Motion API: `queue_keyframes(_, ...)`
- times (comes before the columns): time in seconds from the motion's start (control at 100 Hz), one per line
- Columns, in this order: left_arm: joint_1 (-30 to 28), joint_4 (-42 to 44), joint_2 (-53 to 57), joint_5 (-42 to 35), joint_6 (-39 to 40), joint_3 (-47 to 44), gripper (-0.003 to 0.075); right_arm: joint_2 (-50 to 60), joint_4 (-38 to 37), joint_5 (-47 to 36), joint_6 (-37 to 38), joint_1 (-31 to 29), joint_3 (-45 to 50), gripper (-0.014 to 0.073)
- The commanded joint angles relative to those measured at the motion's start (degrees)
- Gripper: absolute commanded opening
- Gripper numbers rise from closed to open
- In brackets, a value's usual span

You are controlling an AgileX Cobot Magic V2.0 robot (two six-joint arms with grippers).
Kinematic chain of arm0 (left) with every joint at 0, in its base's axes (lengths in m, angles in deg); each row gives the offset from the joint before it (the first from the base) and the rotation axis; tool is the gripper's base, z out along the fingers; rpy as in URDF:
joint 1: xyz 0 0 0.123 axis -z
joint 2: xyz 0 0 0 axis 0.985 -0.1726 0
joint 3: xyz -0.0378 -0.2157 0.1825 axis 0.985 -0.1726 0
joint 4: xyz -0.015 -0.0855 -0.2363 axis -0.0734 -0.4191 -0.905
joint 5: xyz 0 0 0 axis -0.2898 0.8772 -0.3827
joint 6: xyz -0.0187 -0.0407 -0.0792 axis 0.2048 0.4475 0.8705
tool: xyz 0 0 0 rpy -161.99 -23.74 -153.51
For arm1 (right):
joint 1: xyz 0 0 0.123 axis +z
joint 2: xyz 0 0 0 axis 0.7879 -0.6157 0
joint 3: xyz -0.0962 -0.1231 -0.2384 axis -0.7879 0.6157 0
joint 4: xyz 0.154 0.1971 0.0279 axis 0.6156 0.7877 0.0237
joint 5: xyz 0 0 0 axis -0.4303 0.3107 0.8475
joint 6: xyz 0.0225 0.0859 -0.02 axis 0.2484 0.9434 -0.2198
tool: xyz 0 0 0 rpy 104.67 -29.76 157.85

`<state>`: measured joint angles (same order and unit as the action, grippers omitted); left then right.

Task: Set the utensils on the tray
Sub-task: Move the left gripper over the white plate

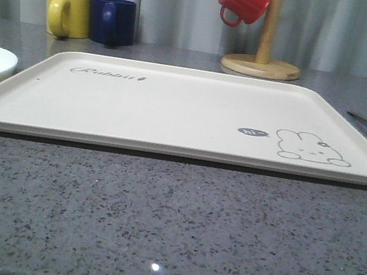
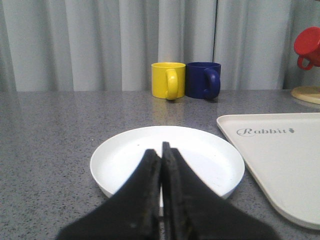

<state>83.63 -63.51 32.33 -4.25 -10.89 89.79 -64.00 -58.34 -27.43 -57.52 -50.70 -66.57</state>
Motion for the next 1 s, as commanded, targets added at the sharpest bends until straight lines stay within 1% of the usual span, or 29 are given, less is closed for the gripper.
queue_keyframes(0.0,-0.18,-2.74,-1.40,0.25,0.51,6.01,-0.0019,1.05,-0.18,-4.87,-0.45,-0.44,-0.01,-0.0069)
queue_keyframes(0.16,-0.18,-2.99,-8.33,11.88,0.51,17.11,-0.0019,1.05,-0.18,-4.87,-0.45,-0.44,-0.01,-0.0069)
queue_keyframes(0.25,-0.18,-2.36,-13.79,18.20,0.51,23.67,-0.0019,1.05,-0.18,-4.87,-0.45,-0.44,-0.01,-0.0069)
queue_keyframes(0.26,-0.18,-2.16,-14.68,19.89,0.51,24.66,-0.0019,1.05,-0.18,-4.87,-0.45,-0.44,-0.01,-0.0069)
queue_keyframes(0.34,-0.18,-2.05,-19.97,26.16,0.51,30.02,-0.0019,1.05,-0.18,-4.87,-0.45,-0.44,-0.01,-0.0069)
queue_keyframes(0.51,-0.18,-1.28,-29.51,34.89,0.51,38.87,-0.0019,1.05,-0.18,-4.87,-0.45,-0.44,-0.01,-0.0069)
queue_keyframes(0.6,-0.18,-1.27,-33.60,35.95,0.51,41.28,-0.0019,1.05,-0.18,-4.87,-0.45,-0.44,-0.01,-0.0069)
queue_keyframes(0.7,-0.18,-1.27,-36.94,35.85,0.51,41.99,-0.0019,1.05,-0.18,-4.87,-0.45,-0.44,-0.01,-0.0069)
queue_keyframes(0.93,-0.18,-1.17,-40.64,35.78,0.51,42.02,-0.0018,1.05,-0.18,-4.87,-0.45,-0.44,-0.01,-0.0069)
queue_keyframes(0.99,-0.18,-1.19,-40.99,36.21,0.41,42.02,-0.0005,1.05,-0.18,-4.87,-0.45,-0.44,-0.01,-0.0069)
